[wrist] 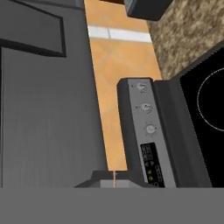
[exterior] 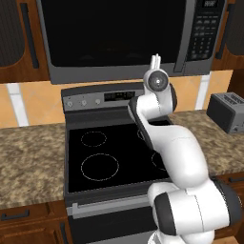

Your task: Open the microwave, place the bowl with waffle inside the microwave, then close the microwave door and turn it on.

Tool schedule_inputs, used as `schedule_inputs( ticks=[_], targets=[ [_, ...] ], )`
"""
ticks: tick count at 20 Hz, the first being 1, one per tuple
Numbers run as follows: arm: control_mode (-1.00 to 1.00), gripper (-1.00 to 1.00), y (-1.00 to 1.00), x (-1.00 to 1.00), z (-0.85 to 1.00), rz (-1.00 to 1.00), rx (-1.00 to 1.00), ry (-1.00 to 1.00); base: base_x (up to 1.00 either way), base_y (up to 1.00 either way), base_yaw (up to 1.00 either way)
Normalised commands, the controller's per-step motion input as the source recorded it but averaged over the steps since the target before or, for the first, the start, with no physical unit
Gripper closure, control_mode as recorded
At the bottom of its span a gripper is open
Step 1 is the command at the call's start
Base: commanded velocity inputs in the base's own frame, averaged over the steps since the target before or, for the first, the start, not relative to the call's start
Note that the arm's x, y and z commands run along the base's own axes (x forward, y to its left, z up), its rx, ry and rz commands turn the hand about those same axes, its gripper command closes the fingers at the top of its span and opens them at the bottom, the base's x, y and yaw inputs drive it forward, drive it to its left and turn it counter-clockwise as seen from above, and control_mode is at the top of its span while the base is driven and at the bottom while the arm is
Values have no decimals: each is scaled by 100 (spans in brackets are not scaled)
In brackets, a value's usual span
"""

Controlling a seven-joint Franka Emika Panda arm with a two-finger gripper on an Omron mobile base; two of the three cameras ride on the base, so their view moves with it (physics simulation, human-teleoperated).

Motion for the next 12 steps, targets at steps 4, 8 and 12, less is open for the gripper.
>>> schedule_inputs(
  ticks=[4, 8, 12],
  targets=[
    [-100, 100, -81, 100, -80, 5, 1, 13, 0, 0, 0],
    [-100, 100, -100, 43, -39, 40, 11, -6, 0, 0, 0],
    [-100, 100, -99, -86, 6, 32, 34, -33, 0, 0, 0]
  ],
)
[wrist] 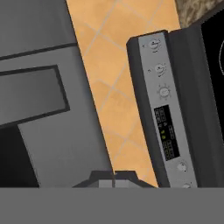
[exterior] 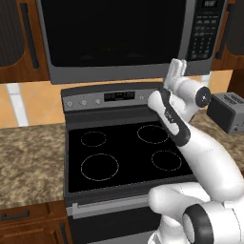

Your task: Open the microwave, place the bowl with waffle inside the microwave, then close the microwave door and turn it on.

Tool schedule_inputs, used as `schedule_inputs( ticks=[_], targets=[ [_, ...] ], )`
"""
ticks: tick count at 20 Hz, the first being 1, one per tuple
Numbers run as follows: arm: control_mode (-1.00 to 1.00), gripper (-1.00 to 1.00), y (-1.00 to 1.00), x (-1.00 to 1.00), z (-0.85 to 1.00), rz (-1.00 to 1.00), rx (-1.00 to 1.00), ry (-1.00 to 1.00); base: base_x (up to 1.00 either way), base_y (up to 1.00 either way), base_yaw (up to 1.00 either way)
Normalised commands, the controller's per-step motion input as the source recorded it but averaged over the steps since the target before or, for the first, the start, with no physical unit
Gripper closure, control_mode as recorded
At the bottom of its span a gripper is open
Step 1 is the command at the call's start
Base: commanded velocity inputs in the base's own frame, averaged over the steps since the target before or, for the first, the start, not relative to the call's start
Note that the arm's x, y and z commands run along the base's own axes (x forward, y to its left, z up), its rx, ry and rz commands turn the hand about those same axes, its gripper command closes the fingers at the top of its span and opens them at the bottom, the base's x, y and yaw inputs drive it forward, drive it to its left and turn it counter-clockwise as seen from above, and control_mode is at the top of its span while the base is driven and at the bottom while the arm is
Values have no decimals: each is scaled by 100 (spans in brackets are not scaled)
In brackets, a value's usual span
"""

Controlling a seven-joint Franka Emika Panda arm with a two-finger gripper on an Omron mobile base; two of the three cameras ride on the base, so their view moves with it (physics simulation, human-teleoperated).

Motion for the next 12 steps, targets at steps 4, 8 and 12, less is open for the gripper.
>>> schedule_inputs(
  ticks=[4, 8, 12],
  targets=[
    [-100, 100, -69, -100, 25, 14, 29, -30, 0, 0, 0],
    [-100, 100, -44, -100, 39, 10, 17, -21, 0, 0, 0],
    [-100, 100, -44, -100, 77, 7, 14, -6, 0, 0, 0]
  ],
)
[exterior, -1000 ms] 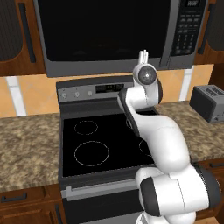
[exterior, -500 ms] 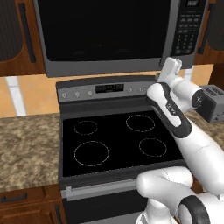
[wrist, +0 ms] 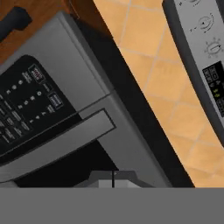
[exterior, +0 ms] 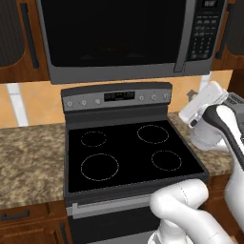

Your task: Open the microwave, place the bowl with waffle inside the microwave, then close the microwave door and turn it on.

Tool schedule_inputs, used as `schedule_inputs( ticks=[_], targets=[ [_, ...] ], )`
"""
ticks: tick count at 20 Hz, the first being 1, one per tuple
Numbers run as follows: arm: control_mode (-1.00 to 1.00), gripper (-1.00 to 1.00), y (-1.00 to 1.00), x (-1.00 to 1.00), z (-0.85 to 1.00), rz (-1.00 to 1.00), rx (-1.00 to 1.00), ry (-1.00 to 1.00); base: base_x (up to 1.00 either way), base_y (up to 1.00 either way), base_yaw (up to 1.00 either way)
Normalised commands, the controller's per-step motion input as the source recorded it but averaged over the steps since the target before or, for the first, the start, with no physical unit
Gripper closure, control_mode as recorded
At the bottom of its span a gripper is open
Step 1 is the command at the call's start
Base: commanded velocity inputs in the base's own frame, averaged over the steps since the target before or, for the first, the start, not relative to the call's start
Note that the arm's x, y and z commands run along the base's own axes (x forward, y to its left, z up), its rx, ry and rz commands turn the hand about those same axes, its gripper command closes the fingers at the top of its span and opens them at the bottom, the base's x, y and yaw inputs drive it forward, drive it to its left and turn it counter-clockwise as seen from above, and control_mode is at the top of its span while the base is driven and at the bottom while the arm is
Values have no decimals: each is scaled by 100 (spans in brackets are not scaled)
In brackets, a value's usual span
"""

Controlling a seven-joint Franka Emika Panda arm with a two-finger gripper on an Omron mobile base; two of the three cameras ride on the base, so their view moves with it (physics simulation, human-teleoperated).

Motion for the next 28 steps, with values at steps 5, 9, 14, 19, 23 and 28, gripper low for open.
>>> schedule_inputs(
  ticks=[5, 9, 14, 19, 23, 28],
  targets=[
    [-100, 100, -68, -92, 100, 1, 10, -1, 0, 0, 0],
    [-100, 100, -86, -80, 100, 0, 6, -1, 0, 0, 0],
    [-100, 100, -80, -76, 95, -2, -1, 2, 0, 0, 0],
    [-100, 100, -32, -70, 15, -19, -20, 13, 0, 0, 0],
    [-100, 100, 1, -9, 0, -6, -41, 47, 0, 0, 0],
    [-100, 100, 0, 0, 26, 1, -41, 57, 0, 0, 0]
  ],
)
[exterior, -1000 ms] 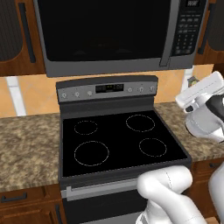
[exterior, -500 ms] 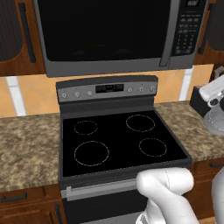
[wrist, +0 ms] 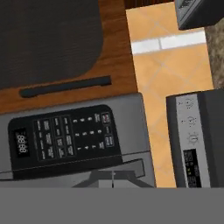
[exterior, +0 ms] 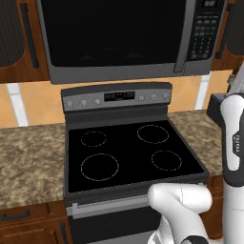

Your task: Open the microwave, place the bowl with waffle inside the microwave, then close the microwave door and turn it on.

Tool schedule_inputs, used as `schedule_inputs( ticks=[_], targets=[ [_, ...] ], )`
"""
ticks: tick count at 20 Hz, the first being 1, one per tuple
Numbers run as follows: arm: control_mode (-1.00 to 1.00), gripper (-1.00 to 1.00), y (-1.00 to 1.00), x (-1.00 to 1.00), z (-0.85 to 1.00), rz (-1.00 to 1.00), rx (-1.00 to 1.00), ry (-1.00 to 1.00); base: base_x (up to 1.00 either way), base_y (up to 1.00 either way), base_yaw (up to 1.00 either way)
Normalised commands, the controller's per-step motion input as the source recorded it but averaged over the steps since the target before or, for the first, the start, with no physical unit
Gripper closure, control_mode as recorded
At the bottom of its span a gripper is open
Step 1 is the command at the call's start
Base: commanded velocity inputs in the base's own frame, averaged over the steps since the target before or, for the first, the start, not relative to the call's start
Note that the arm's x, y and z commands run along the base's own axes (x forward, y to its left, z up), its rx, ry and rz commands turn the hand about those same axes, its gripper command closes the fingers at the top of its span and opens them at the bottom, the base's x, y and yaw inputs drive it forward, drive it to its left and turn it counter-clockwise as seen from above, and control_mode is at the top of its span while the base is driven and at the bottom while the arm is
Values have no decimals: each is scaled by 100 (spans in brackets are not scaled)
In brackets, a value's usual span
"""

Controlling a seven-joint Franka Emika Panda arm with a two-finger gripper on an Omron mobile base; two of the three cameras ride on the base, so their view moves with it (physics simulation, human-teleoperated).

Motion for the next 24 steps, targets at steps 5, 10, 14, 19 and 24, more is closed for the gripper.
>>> schedule_inputs(
  ticks=[5, 10, 14, 19, 24],
  targets=[
    [-100, 100, 1, 0, 8, 4, -8, 6, 0, 0, 0],
    [-100, 100, 4, 7, -2, 1, -1, -8, 0, 0, 0],
    [-100, 100, 30, 35, -2, 0, -17, 11, 0, 0, 0],
    [-100, 100, 24, 71, 0, 0, -15, 22, 0, 0, 0],
    [-100, 100, 0, 58, 0, 0, -2, 7, 0, 0, 0]
  ],
)
